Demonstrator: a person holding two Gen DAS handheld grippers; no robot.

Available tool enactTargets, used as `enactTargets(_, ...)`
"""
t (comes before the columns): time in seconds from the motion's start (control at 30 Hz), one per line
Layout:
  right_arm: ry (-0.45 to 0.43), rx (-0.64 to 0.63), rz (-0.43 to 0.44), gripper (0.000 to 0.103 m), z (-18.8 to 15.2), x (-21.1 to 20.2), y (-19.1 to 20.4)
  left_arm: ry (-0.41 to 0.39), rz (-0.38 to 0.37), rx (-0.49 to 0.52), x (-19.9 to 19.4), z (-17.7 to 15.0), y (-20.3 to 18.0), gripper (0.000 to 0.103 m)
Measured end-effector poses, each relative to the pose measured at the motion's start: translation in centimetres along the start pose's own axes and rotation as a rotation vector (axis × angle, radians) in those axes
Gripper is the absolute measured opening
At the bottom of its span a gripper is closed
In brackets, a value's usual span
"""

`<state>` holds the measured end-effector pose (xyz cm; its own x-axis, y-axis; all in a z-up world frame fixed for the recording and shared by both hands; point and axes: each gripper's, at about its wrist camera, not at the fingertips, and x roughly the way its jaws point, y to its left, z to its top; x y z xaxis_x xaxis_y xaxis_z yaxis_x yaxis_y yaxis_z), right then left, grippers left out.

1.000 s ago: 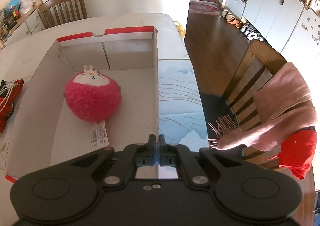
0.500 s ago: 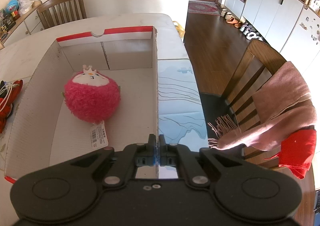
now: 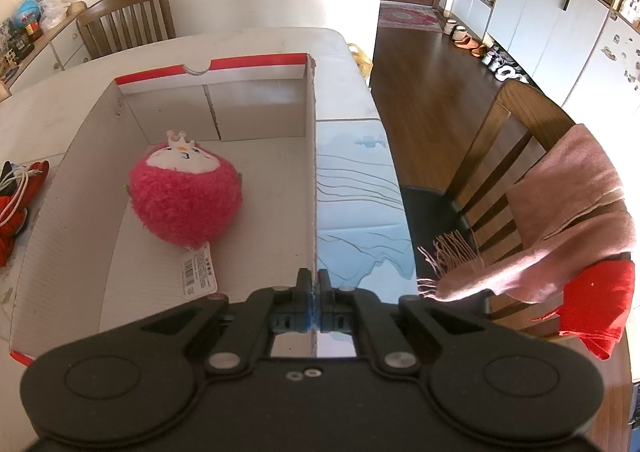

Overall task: Organize objects
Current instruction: 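Grasp the pink fleece garment with the left gripper and lift, then lower the pink garment into the box beside the plush toy, open left gripper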

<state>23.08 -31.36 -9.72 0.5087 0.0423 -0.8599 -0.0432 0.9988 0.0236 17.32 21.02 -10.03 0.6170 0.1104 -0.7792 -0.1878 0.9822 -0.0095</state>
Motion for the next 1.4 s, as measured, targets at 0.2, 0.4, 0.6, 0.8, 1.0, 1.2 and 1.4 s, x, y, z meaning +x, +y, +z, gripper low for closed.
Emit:
enactTargets(0.2,0.000,-0.004,0.004,0.001,0.0,0.0,-0.1,-0.043,-0.047,0.002,-2.9,1.0,-0.5,0.021)
enactTargets(0.4,-0.001,-0.006,0.007,0.001,0.0,0.1,-0.1,-0.086,-0.149,0.026,-6.4,1.9,-2.0,0.021)
enactTargets(0.6,-0.002,-0.009,0.009,0.001,0.0,0.1,-0.1,-0.134,-0.229,0.096,-9.5,3.7,-4.9,0.021)
enactTargets(0.8,-0.004,-0.008,0.016,0.001,-0.1,0.1,-0.3,-0.198,-0.342,0.172,-12.0,6.1,-8.5,0.021)
enactTargets(1.0,-0.005,-0.012,0.018,0.002,-0.1,0.1,-0.3,-0.227,-0.453,0.285,-13.0,7.8,-14.2,0.021)
enactTargets(1.2,-0.006,-0.014,0.018,0.002,-0.1,0.1,-0.2,-0.221,-0.557,0.370,-12.6,8.9,-20.1,0.021)
enactTargets(1.4,-0.006,-0.016,0.020,0.002,-0.1,0.2,-0.3,-0.180,-0.632,0.454,-11.4,8.6,-26.0,0.021)
